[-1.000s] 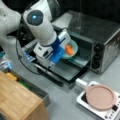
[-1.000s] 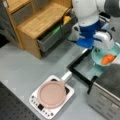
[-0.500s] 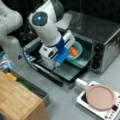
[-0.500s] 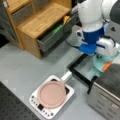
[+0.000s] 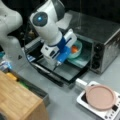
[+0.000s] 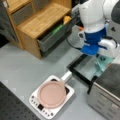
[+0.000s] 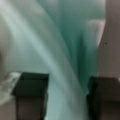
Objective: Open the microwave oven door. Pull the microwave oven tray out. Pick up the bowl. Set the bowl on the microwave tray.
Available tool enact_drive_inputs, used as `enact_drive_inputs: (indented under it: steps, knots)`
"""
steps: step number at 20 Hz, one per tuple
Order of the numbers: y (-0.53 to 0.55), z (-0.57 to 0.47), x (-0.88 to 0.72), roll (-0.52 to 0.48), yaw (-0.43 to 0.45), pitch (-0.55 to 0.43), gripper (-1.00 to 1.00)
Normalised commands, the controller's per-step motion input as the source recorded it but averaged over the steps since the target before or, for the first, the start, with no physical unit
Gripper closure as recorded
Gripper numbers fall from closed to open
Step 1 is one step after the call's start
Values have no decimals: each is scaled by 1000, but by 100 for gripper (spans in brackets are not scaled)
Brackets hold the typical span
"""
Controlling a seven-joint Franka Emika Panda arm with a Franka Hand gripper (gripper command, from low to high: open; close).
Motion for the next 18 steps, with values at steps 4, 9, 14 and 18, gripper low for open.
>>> enact_drive_inputs:
  steps: [4,9,14,18]
  knots:
    - [96,-1,-108,99,-79,-73,-100]
    - [15,220,-110,77,-55,18,-100]
    - [-220,477,4,24,15,137,-100]
    - [-366,387,296,-30,104,182,-100]
